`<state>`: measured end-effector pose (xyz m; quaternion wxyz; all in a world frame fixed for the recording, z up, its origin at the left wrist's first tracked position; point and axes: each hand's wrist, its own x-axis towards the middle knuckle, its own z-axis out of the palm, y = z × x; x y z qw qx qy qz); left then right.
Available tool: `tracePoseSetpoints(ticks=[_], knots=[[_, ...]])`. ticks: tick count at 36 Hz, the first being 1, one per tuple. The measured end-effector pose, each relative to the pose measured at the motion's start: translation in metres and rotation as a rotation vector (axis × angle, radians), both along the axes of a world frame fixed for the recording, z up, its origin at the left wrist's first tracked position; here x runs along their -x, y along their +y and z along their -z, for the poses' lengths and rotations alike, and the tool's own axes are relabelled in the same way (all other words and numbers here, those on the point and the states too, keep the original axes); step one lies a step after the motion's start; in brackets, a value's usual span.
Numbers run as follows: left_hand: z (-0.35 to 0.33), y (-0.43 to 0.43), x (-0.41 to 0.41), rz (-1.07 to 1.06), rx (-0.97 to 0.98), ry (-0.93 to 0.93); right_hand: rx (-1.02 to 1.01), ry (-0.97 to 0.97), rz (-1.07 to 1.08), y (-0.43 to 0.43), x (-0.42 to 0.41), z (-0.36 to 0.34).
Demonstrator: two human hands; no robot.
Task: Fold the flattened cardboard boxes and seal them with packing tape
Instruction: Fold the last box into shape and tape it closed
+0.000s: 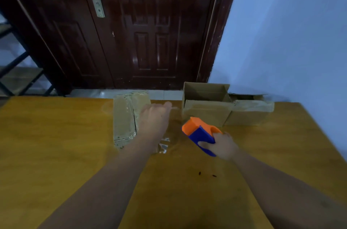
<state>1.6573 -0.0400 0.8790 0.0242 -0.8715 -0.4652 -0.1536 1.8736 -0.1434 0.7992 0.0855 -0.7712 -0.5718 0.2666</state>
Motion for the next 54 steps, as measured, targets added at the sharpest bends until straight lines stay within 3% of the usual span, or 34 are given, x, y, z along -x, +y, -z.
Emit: tracePoseSetpoints(ticks=[2,6,9,17,19,24,30,35,40,47,50,52,54], knots=[[-0.002,0.008,0.004,-0.017,0.027,-0.077,0.001,0.068,0.009,0.0,-0.001,0.001],[-0.008,0.021,0.014,-0.088,0.183,-0.258,0.058,-0.12,-0.076,-0.001,-0.007,0.003],[-0.011,0.029,0.016,-0.149,0.281,-0.347,0.078,-0.151,-0.081,0.002,-0.006,0.0],[-0.016,0.039,0.024,-0.252,0.334,-0.513,-0.006,0.114,0.029,0.007,0.001,-0.011],[-0.021,0.036,0.023,-0.25,0.308,-0.487,0.009,0.116,0.037,0.009,0.003,-0.013],[-0.03,0.023,0.019,-0.183,0.14,-0.225,0.053,0.098,0.038,0.009,0.002,-0.016],[-0.033,0.004,0.009,-0.094,-0.061,-0.066,0.08,-0.08,0.021,0.015,0.002,-0.02],[-0.031,-0.011,0.001,0.04,-0.236,-0.053,0.028,0.233,0.113,0.014,0.012,-0.026],[-0.02,-0.03,-0.005,0.101,-0.397,-0.153,-0.033,0.528,0.238,0.017,0.029,-0.032],[-0.012,-0.045,-0.018,-0.015,-0.14,-0.064,0.042,0.687,0.396,0.033,0.049,-0.034],[0.002,-0.047,-0.02,-0.107,0.105,-0.206,0.07,0.787,0.498,0.036,0.057,-0.035],[0.012,-0.047,-0.02,-0.106,0.085,-0.196,0.082,0.833,0.538,0.036,0.063,-0.035],[0.017,-0.049,-0.021,-0.025,0.092,-0.064,0.073,0.868,0.569,0.036,0.066,-0.035]])
